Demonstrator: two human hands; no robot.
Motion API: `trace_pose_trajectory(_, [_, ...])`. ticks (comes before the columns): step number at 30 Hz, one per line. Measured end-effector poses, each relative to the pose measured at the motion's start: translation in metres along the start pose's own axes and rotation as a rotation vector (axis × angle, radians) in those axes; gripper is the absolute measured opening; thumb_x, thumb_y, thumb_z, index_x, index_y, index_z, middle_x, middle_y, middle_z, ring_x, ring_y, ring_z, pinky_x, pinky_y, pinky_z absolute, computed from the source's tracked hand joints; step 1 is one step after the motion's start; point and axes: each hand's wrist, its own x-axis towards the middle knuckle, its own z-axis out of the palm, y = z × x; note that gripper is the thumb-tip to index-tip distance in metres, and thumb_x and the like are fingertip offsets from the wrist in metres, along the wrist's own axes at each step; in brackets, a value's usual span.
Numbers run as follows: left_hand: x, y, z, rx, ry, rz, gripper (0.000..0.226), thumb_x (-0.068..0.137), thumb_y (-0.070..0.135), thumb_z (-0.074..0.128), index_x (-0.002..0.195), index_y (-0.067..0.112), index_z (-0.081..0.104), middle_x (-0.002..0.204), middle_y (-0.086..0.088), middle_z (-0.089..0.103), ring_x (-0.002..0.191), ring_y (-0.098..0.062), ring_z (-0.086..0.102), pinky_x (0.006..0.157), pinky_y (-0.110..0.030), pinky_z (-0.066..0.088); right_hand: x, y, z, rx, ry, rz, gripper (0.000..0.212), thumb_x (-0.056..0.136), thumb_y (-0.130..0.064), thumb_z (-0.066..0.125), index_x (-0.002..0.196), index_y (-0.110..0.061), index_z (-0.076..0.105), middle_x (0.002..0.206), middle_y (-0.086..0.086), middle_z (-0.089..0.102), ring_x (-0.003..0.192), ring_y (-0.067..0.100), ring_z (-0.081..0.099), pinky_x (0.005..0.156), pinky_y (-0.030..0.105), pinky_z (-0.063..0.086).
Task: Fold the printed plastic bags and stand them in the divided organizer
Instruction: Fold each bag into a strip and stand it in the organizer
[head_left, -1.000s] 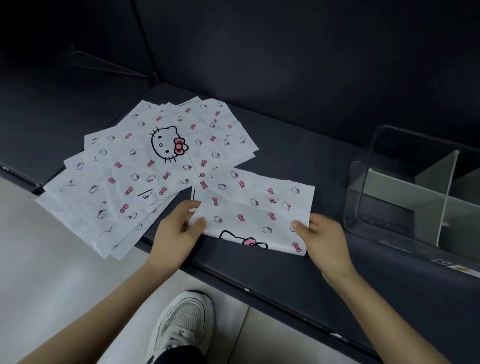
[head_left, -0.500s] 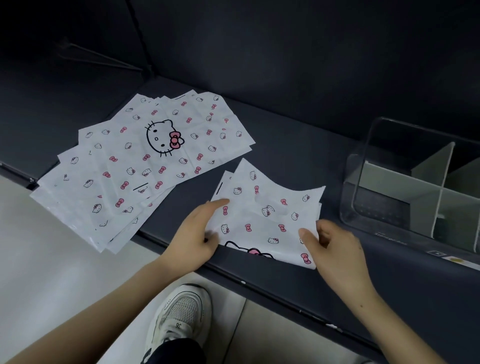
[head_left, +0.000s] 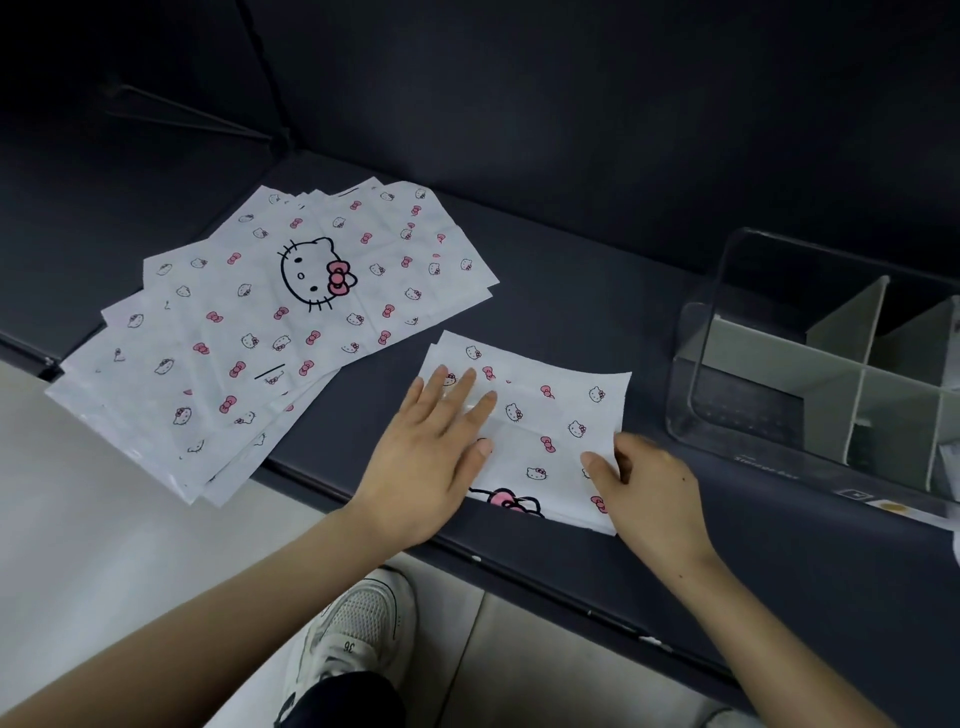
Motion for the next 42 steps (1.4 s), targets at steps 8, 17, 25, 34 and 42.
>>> trace_pose_trajectory(8, [-0.026,-0.005,0.010,-0.011,-0.077,0.051,0.052,0.100,0.042,0.032,0.144,0.018,0.043,0.153,-0.008,0.035,0.144,-0.028,0.024,0.118,-0.041,0.013,0.002,0.003,0.004,0.034,-0.009,0.052,0.030,0.092,-0.023,0.059,0.067,-0.007,0.052,0.065,0.000,0.055,0.052,0.006,0.064,0.052,0.018,0.036])
trace_pose_trajectory(17, [-0.039,0.001,-0.021,-0.330,0.311,-0.438,0.028,0.092,0.026,0.052,0.106,0.010,0.069,0.101,-0.001,0.058,0.088,-0.017,0.054,0.084,-0.028,0.040,0.001,0.004,0.006,0.063,-0.007,0.074,0.021,0.085,-0.022,0.061,0.072,-0.006,0.058,0.070,0.006,0.064,0.064,0.022,0.063,0.065,0.034,0.050])
trace_pose_trajectory(25, [-0.032,-0.011,-0.036,-0.560,0.097,-0.792,0.018,0.089,0.012,0.063,0.106,0.016,0.067,0.089,0.009,0.064,0.085,-0.012,0.058,0.076,-0.020,0.037,-0.016,0.013,-0.006,0.403,-0.061,0.187,0.018,0.087,-0.013,0.065,0.078,-0.028,0.069,0.080,-0.010,0.072,0.079,0.015,0.069,0.075,0.039,0.056])
trace_pose_trajectory(34, [-0.028,-0.006,-0.039,-0.854,0.053,-0.830,0.017,0.088,0.018,0.067,0.073,0.012,0.068,0.058,0.012,0.060,0.056,-0.003,0.051,0.057,-0.014,0.039,-0.016,0.012,-0.004,0.407,-0.052,0.137,0.024,0.086,-0.010,0.066,0.076,-0.032,0.066,0.086,-0.014,0.071,0.078,0.009,0.068,0.071,0.029,0.056])
trace_pose_trajectory(42, [-0.043,-0.014,-0.045,-0.865,-0.074,-0.765,0.027,0.084,0.010,0.071,0.066,0.009,0.049,0.059,-0.007,0.050,0.058,-0.018,0.041,0.059,-0.028,0.032,-0.009,0.010,0.000,0.258,0.003,0.123,0.019,0.082,-0.013,0.067,0.067,-0.002,0.064,0.084,-0.004,0.069,0.074,0.021,0.066,0.066,0.033,0.051])
